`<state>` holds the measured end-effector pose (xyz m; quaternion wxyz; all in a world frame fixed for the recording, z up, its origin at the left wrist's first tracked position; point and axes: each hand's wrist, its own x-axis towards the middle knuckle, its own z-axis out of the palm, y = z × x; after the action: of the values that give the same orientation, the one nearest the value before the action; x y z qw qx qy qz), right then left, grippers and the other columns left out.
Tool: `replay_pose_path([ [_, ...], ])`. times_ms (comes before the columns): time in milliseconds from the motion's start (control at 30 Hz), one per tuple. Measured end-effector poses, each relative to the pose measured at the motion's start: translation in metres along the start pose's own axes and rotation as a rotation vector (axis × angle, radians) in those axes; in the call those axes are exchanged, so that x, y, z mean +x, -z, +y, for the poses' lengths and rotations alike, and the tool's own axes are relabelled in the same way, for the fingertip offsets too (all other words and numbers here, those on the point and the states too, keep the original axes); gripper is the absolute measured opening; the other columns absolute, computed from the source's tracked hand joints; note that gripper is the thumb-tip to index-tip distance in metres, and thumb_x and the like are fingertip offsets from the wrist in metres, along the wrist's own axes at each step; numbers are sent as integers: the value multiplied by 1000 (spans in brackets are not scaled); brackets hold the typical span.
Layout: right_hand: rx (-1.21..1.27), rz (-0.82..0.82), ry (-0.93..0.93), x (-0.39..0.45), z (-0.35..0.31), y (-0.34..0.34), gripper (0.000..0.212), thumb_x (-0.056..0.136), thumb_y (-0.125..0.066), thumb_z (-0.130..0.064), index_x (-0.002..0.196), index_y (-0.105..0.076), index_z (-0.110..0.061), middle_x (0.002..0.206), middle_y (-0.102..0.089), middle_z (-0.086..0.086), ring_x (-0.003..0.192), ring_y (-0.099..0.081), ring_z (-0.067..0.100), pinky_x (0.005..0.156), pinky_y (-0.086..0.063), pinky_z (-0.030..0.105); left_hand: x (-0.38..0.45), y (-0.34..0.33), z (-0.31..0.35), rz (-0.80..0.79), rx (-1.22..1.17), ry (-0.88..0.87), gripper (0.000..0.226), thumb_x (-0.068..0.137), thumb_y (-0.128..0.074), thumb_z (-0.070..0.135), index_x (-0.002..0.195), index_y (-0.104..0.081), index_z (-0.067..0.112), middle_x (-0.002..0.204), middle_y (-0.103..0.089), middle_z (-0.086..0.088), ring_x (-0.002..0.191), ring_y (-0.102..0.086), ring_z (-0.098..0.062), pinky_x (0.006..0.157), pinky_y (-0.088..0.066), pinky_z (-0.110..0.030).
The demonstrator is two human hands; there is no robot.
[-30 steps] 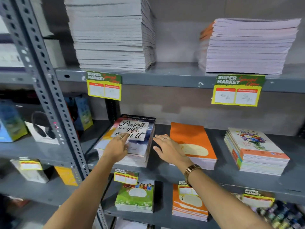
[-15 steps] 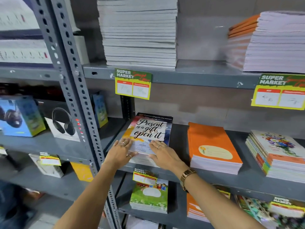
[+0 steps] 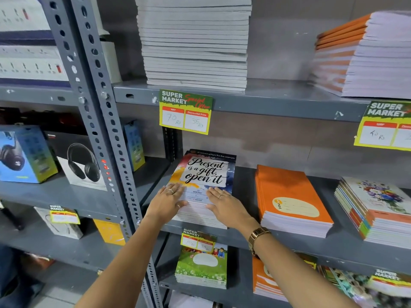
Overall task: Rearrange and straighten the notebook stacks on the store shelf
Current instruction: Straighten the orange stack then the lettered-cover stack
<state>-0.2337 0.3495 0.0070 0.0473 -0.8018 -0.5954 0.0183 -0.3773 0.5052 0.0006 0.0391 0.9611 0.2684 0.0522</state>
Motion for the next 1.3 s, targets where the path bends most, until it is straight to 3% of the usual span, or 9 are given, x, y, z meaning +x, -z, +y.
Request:
replay_pose_path([
  [333, 52, 42, 1, -1, 3, -6, 54, 102, -25, -36, 150, -14, -13, 160, -14, 3, 148, -10, 16, 121, -6, 29, -2, -2, 6, 48, -51, 15, 57, 100, -38, 38, 149, -21, 15, 159, -18, -4, 148, -11, -20, 122, -9, -33],
  [400, 40, 36, -5, -2, 1, -6, 68, 95, -6, -52, 150, -14, -14, 160, -14, 3, 148, -10, 16, 121, -6, 30, -3, -2, 7, 60, -53, 16, 56, 100, -38, 38, 149, -21, 15, 159, -19, -4, 148, -11, -20, 122, -9, -33],
  [500, 35, 51, 6, -2, 2, -9, 106, 63, 20, -66, 150, -13, -14, 160, -14, 2, 148, -10, 16, 121, -6, 30, -4, -3, 7, 65, -64, 23, 56, 100, -39, 37, 148, -22, 14, 159, -19, -5, 148, -11, -20, 122, -8, -32],
  [800, 13, 71, -1, 1, 4, -14, 127, 49, 42, -67, 150, -14, -14, 160, -15, 2, 148, -12, 17, 121, -7, 30, -4, -5, 7, 76, -86, 28, 56, 99, -39, 37, 148, -24, 13, 158, -21, -7, 148, -12, -22, 122, -9, -34],
  [967, 12, 70, -1, 2, 6, -14, 128, 48, 43, -68, 150, -14, -14, 160, -16, 2, 148, -12, 18, 121, -8, 30, -5, -5, 8, 87, -84, 27, 56, 100, -39, 37, 148, -24, 14, 158, -21, -6, 148, -13, -21, 122, -9, -33],
  [1300, 17, 82, 19, -1, 2, -9, 109, 58, 24, -59, 150, -13, -14, 160, -15, 3, 148, -11, 17, 121, -7, 29, -5, -6, 7, 90, -88, 34, 56, 99, -39, 38, 148, -24, 14, 158, -21, -7, 148, -13, -22, 122, -9, -34],
])
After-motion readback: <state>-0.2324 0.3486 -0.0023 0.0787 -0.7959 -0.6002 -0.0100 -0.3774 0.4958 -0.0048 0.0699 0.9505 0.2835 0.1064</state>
